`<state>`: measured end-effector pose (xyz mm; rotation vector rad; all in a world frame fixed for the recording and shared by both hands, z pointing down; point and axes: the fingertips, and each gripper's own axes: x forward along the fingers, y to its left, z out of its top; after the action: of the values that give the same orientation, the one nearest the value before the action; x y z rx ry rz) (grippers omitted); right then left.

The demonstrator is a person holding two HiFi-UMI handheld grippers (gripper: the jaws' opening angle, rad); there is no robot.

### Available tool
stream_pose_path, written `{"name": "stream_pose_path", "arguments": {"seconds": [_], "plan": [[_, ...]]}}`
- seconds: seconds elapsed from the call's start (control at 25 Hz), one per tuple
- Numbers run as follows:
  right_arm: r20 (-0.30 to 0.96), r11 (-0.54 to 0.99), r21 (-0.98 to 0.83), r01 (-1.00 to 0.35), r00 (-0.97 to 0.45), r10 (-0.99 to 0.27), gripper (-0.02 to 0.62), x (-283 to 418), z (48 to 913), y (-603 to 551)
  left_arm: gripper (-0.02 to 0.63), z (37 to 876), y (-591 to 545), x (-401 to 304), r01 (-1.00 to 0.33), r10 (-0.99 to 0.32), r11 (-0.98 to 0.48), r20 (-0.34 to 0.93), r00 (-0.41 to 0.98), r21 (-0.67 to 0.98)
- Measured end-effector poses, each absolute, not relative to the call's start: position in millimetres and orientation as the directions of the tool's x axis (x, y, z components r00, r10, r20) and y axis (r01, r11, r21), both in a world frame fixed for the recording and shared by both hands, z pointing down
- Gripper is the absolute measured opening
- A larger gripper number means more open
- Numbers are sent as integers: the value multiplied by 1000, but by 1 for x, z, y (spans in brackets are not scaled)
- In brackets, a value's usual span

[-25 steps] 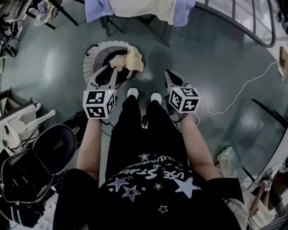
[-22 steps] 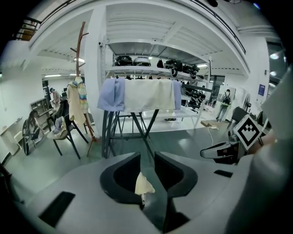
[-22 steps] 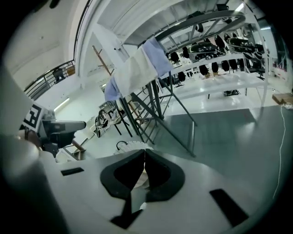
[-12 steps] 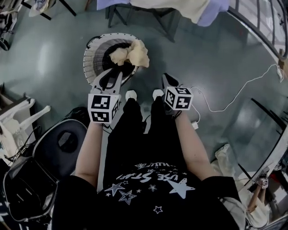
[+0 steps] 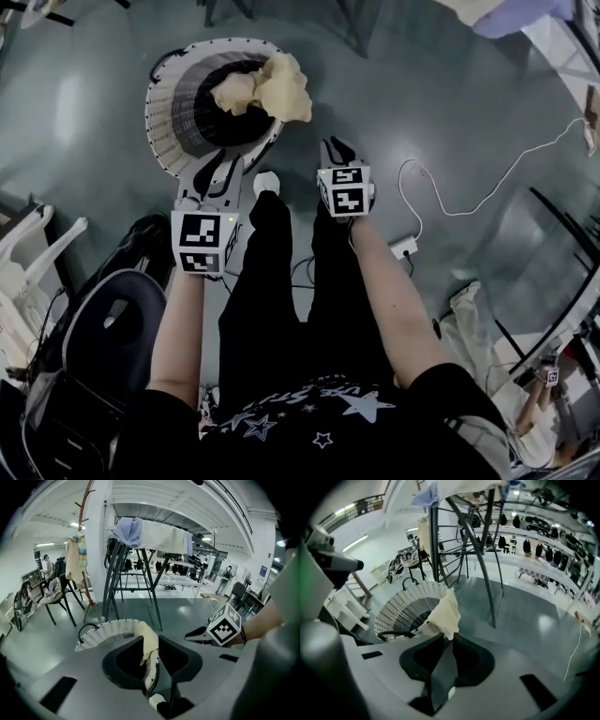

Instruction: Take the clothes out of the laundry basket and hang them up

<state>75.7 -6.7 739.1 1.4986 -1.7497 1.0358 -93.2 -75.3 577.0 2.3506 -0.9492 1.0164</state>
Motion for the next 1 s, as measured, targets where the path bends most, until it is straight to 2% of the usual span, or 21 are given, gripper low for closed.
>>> {"name": "stream_pose_path", "arguments": {"seconds": [0.2, 0.76, 0.88, 1.0], "plan": [[862, 111, -163, -980, -196, -468, 98, 56, 790, -10, 115, 623, -80, -94, -736, -405, -666, 769, 495, 124], [820, 348, 118, -930, -107, -562, 183, 38, 876, -43, 115, 700, -86, -106, -726, -381, -674, 777, 501, 137], [804, 342, 142, -929, -94, -587, 181, 36, 884, -51, 115, 704, -87, -108, -731, -390, -668, 772, 502, 137], [793, 331, 160, -930, -78, -604, 139, 39, 890, -63, 115, 708, -87, -110, -735, -396, -664, 772, 498, 134]]}}
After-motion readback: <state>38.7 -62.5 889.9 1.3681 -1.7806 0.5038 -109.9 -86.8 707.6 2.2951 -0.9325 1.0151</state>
